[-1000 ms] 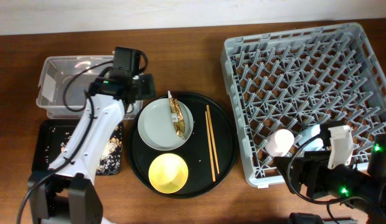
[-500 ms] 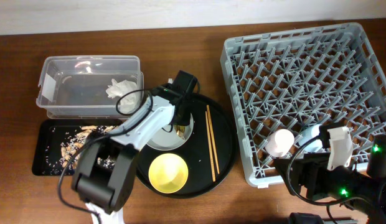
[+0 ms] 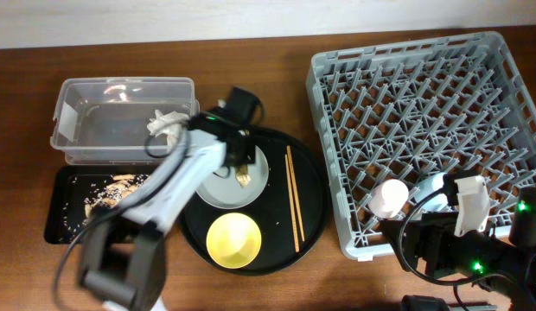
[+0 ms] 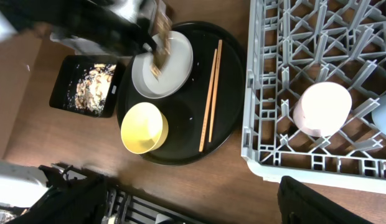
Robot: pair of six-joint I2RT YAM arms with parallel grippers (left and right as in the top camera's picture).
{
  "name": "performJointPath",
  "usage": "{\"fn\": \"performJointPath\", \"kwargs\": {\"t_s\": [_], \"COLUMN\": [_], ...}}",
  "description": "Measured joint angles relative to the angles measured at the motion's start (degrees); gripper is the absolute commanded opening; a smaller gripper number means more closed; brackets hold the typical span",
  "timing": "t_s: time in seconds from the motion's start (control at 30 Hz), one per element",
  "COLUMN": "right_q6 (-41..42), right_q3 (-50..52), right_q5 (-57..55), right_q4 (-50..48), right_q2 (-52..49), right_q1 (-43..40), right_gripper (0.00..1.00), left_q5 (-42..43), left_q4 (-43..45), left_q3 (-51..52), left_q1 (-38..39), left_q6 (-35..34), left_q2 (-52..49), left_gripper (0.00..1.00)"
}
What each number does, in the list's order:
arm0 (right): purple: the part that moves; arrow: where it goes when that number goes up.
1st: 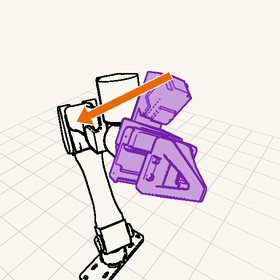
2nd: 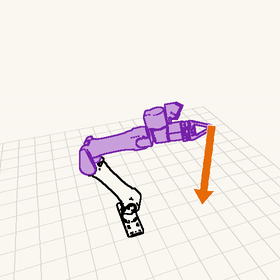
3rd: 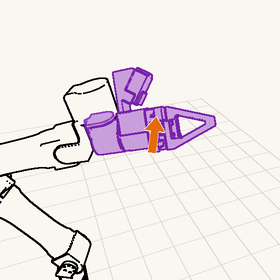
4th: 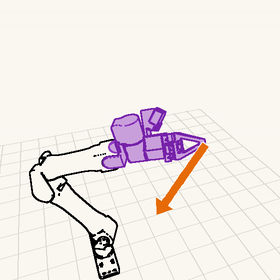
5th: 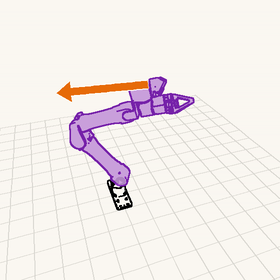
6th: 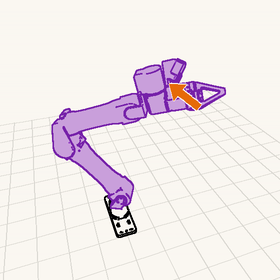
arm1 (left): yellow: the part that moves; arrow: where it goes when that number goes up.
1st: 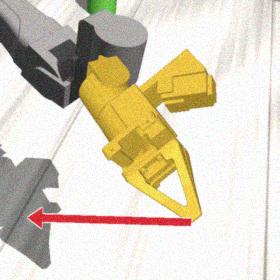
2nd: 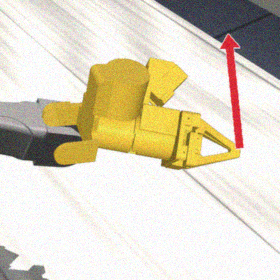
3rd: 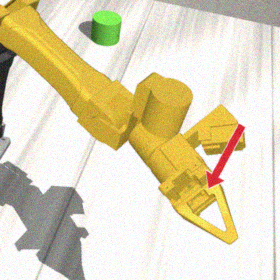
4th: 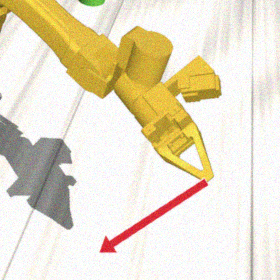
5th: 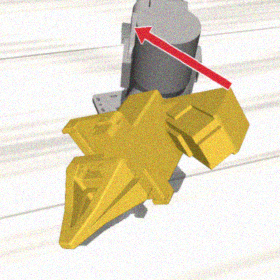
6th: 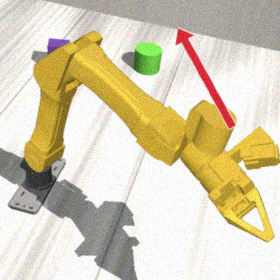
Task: Sort waste into correct bins and load items into the dishwasher rack
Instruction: 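Pick the gold wrapper from the plate and drop it in the clear bin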
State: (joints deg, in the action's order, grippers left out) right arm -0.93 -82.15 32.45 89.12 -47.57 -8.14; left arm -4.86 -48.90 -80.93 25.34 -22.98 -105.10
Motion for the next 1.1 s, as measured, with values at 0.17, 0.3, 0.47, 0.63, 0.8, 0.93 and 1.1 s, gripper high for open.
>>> {"fn": "performJointPath", "kwargs": {"t_s": [0.17, 0.3, 0.47, 0.63, 0.8, 0.93, 1.1], "right_q6": [0.0, 0.0, 0.0, 0.0, -0.2, -0.1, -0.2], "right_q3": [0.0, 0.0, 0.0, 0.0, 0.0, 0.0, 0.0], "right_q5": [0.0, 0.0, 0.0, 0.0, -0.1, 0.0, 0.0], "right_q4": [0.0, 0.0, 0.1, 0.2, 0.3, 0.3, -0.7], "right_q2": [0.0, 0.0, 0.0, 0.0, 0.0, 0.0, 0.0], "right_q1": [0.0, 0.0, 0.0, 0.0, 0.0, 0.0, 0.0], "right_gripper": [0.88, 0.88, 0.88, 0.88, 0.99, 0.99, 0.99], "left_q5": [-5.4, -9.0, -8.9, -5.7, -4.1, -3.7, -3.5], "left_q4": [0.3, 2.0, 8.4, 0.9, -12.7, -21.0, -23.3], "left_q3": [-2.6, -2.8, -2.5, -3.8, -5.1, -5.7, -6.1], "left_q1": [-6.4, -11.8, -18.8, -19.9, -17.9, -11.4, 2.3], "left_q6": [0.0, 0.0, -2.2, -1.0, 2.7, 5.0, 6.0], "left_q2": [11.3, 9.9, 3.5, 3.8, 9.4, 19.8, 33.5], "left_gripper": [0.0, 0.01, 0.64, 0.73, 0.71, 0.7, 0.99]}}
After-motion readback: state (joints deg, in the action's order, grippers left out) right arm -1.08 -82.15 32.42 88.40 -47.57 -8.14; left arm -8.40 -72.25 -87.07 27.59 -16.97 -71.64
